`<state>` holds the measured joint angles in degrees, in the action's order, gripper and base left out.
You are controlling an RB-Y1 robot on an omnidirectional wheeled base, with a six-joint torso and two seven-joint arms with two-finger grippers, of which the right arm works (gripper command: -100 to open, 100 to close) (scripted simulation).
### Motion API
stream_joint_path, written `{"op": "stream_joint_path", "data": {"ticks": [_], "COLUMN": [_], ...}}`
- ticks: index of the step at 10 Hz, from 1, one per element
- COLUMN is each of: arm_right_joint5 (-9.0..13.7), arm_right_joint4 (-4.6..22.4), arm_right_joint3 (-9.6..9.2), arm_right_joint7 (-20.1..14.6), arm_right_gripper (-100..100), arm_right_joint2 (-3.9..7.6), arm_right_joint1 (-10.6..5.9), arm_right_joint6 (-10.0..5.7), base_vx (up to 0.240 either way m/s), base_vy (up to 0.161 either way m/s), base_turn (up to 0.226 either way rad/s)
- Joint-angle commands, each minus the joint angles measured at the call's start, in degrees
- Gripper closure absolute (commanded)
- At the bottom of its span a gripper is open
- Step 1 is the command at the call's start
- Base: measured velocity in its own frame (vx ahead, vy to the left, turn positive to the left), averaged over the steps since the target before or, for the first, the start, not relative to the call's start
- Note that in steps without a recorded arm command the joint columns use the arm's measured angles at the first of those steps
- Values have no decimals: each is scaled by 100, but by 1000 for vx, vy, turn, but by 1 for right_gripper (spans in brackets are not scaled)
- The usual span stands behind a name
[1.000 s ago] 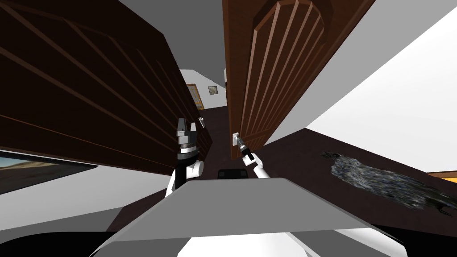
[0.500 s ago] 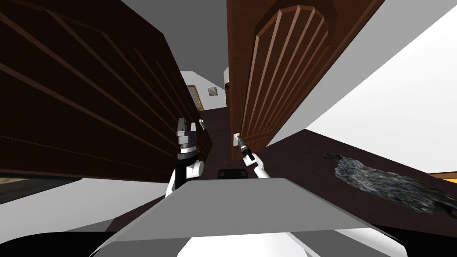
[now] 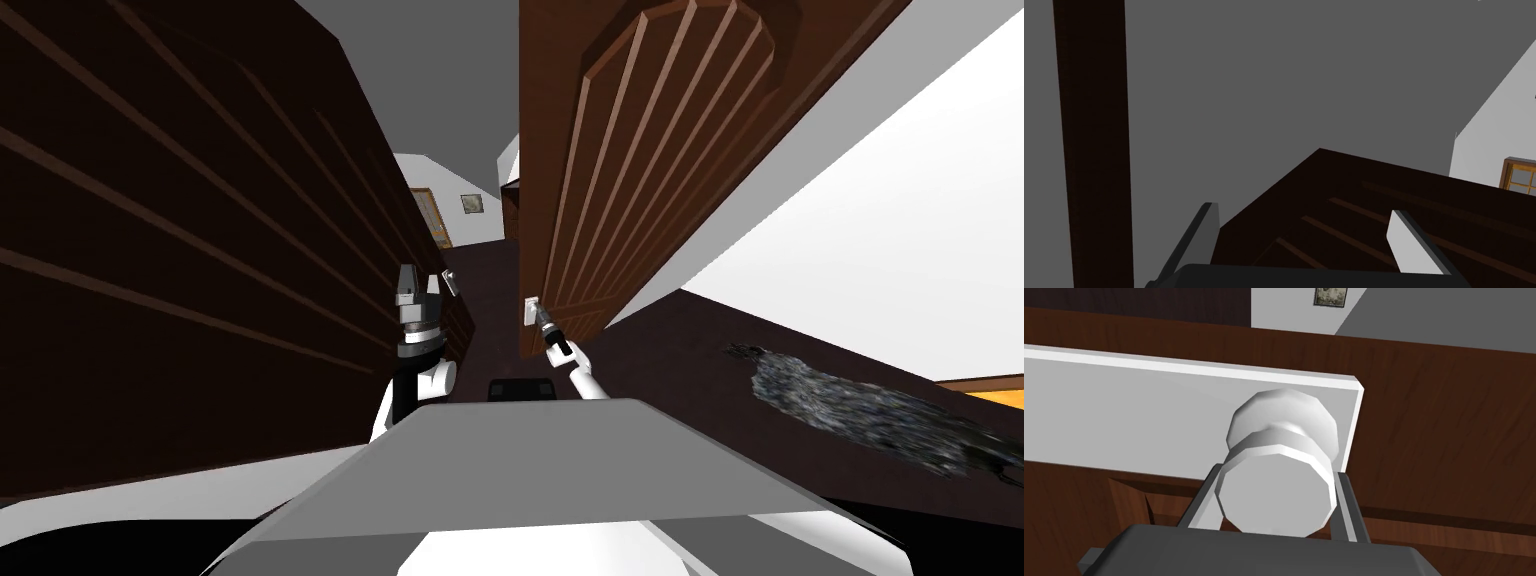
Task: Push the door open
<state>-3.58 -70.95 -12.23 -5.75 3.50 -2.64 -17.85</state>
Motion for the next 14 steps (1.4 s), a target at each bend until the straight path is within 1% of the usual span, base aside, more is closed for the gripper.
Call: {"op": "stream_joint_path", "data": {"ticks": [1, 2, 3, 4, 7, 9, 12, 13, 14], "arm_right_joint5": [10, 12, 17, 18, 24, 31, 41, 39, 41], "arm_right_joint4": [-70, -55, -24, -65, -109, -157, -233, -236, -205], "arm_right_joint3": [201, 249, 345, 245, 210, 172, 110, 119, 141], "arm_right_joint7": [74, 94, 135, 89, 70, 49, 15, 23, 28], "arm_right_gripper": [100, 100, 100, -100, -100, -100, -100, -100, -100], "arm_right_joint2": [19, 9, -13, 22, 24, 1, -98, -70, -31], "arm_right_joint1": [14, 2, -22, 29, 61, 96, 151, 152, 134], "arm_right_joint6": [15, 18, 24, 67, 92, 119, 163, 158, 140], "base_vx": [132, 183, 191, -55, -169, -218, -207, -85, 80], "base_vy": [144, 138, 97, 43, -20, 2, 10, 3, 40], "base_turn": [-154, -114, -103, -34, -8, -14, -18, -3, 28]}}
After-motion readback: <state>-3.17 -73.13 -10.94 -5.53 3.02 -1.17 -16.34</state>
